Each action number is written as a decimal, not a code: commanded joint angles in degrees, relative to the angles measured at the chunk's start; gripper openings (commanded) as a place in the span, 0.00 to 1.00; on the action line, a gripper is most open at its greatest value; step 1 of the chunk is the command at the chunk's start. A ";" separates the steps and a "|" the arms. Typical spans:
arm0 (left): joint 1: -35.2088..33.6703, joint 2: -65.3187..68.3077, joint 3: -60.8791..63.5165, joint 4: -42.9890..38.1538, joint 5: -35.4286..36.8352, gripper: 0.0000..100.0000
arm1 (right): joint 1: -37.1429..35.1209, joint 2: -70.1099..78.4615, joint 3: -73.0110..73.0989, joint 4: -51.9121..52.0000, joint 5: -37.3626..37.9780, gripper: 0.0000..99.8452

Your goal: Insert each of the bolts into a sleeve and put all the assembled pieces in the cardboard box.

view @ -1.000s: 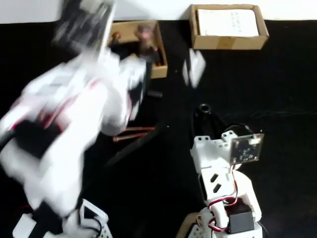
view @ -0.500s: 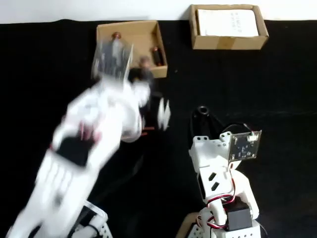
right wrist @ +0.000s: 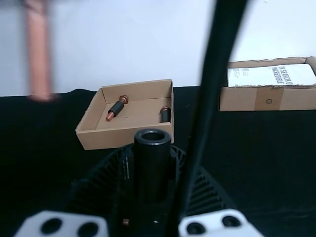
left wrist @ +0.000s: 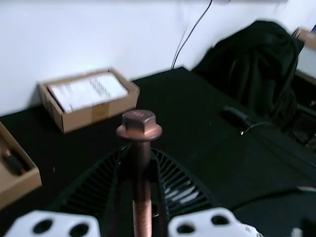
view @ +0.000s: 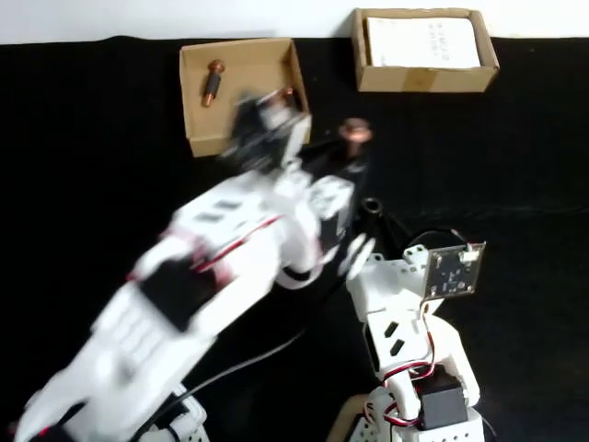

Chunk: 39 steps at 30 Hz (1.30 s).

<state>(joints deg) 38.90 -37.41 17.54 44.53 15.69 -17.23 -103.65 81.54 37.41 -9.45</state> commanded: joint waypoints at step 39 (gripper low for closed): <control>1.89 16.92 -11.47 2.81 2.20 0.01 | -0.22 -0.48 -0.22 -1.10 -2.02 0.01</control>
<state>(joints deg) 40.31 -17.19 7.08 46.81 17.80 -17.32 -103.65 81.63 37.41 -11.30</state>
